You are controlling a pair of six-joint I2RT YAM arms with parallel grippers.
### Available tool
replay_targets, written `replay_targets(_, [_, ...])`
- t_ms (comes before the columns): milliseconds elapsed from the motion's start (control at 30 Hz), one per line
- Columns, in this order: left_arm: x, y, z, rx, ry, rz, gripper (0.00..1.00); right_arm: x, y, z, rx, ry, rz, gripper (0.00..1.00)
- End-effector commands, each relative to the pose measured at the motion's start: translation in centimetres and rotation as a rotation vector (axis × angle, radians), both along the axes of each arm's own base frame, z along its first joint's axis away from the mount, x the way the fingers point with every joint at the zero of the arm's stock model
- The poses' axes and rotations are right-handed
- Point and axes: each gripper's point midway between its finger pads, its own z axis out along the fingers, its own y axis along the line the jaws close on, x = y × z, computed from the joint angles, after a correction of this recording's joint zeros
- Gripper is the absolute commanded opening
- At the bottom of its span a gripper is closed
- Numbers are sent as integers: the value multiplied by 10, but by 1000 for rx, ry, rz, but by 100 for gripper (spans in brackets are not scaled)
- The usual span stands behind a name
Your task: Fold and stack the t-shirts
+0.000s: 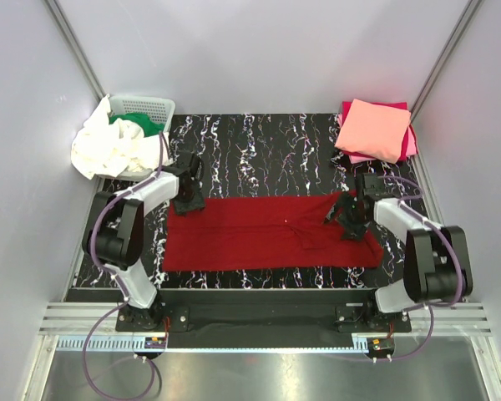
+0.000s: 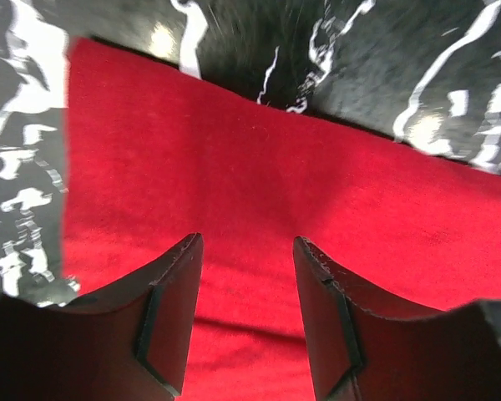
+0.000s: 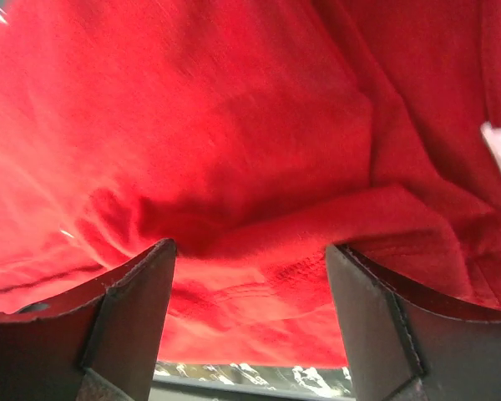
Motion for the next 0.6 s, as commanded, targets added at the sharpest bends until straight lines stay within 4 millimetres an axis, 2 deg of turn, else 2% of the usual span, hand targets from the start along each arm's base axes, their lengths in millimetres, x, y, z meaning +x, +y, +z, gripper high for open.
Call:
replay_targets(0, [12, -11, -6, -30, -9, -35, 52, 40, 7, 6, -1, -62, 11, 80])
replay_targets(33, [8, -10, -11, -27, 8, -40, 51, 44, 8, -5, -9, -26, 17, 80])
replay_targets(67, [4, -11, -15, -27, 24, -46, 51, 51, 10, -8, -13, -18, 31, 80])
replay_targets(100, [1, -12, -18, -27, 38, -51, 50, 70, 14, 2, -7, -42, 48, 80])
replay_targets(133, [-4, -12, -22, -25, 53, -52, 50, 74, 17, -13, -9, 5, 60, 79])
replay_targets(167, [-9, -14, -24, -30, 66, -49, 49, 95, 26, -1, -5, -25, 82, 78])
replay_targets(200, [-13, -17, -24, -32, 73, -53, 49, 104, 32, -1, -2, -20, 98, 78])
replay_targets(233, [-23, -16, -29, -30, 93, -51, 49, 107, 36, -18, -4, 28, 117, 78])
replay_targets(267, [-27, -20, -27, -46, 90, -46, 49, 128, 45, -5, 3, -3, 133, 77])
replay_targets(300, [-34, -26, -27, -54, 97, -58, 49, 135, 57, -5, 18, -1, 159, 77])
replay_targets(333, [-47, -27, -32, -57, 123, -63, 49, 139, 63, -22, 20, 42, 173, 77])
replay_targets(367, [-53, -33, -31, -73, 128, -58, 49, 148, 70, -24, 26, 43, 187, 77])
replay_targets(400, [-61, -42, -26, -86, 117, -81, 49, 168, 82, -8, 43, 10, 211, 76])
replay_targets(433, [-74, -45, -30, -92, 135, -91, 50, 172, 89, -26, 48, 49, 220, 76])
replay_targets(467, [-80, -55, -25, -133, 127, -93, 50, 180, 95, -27, 60, 49, 228, 76])
replay_targets(500, [-88, -62, -25, -147, 129, -110, 50, 196, 106, -29, 88, 46, 239, 75])
replay_targets(533, [-101, -65, -31, -173, 149, -113, 50, 203, 116, -31, 104, 46, 254, 74])
replay_targets(567, [-108, -76, -27, -233, 150, -111, 50, 223, 127, -12, 129, 1, 271, 74])
